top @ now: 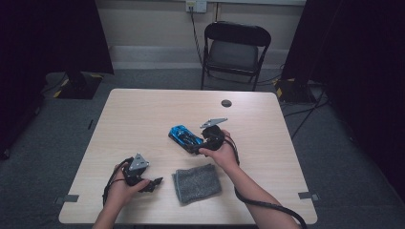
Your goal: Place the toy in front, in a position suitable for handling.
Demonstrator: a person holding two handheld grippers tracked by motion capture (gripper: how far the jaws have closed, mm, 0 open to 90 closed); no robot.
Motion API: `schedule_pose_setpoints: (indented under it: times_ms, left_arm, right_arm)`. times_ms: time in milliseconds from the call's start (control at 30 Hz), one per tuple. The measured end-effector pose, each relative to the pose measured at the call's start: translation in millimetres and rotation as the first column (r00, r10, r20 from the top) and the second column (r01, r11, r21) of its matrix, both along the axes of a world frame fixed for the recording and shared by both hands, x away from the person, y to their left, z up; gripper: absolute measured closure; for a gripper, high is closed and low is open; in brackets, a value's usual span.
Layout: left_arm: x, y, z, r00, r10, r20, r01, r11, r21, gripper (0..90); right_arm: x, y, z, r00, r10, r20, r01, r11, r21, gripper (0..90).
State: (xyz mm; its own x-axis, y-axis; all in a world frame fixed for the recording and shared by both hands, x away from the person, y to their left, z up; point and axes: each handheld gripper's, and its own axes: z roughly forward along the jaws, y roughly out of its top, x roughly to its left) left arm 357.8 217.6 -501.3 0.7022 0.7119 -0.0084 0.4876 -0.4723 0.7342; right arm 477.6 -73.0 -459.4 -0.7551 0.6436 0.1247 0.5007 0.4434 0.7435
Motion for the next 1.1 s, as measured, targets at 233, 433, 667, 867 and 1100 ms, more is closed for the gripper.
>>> schedule_pose_setpoints:
  times_ms: [233, 433, 667, 867, 1100]
  left_arm:
    - [0.5, -0.5, -0.3, 1.0000, -0.001, -0.001, 0.001, 1.0000, -0.004, 14.2]
    - [1.5, -0.9, -0.1, 1.0000, -0.007, -0.002, 0.007, 1.0000, 0.000, 13.9]
    - [2.2, -1.6, -0.3, 0.9999, -0.010, -0.003, 0.010, 0.9999, -0.003, 13.6]
    - [2.3, -1.7, -0.3, 0.9999, -0.010, -0.003, 0.010, 0.9999, -0.002, 13.6]
    - [2.3, -1.7, -0.3, 0.9999, -0.010, -0.003, 0.010, 0.9999, -0.003, 13.6]
  right_arm:
    - [10.5, 14.5, -4.1, 1.0000, -0.003, -0.001, 0.003, 0.9996, -0.027, 14.3]
    - [20.8, 22.4, -8.4, 0.9998, -0.005, -0.019, 0.004, 0.9995, -0.032, 14.2]
    - [30.9, 37.3, -14.3, 0.9998, -0.004, -0.018, 0.003, 0.9971, -0.076, 14.2]
    - [35.4, 47.9, -20.4, 0.9995, 0.003, -0.030, -0.006, 0.9952, -0.098, 14.2]
    - [37.4, 55.6, -26.5, 0.9991, -0.005, -0.041, 0.000, 0.9908, -0.135, 14.8]
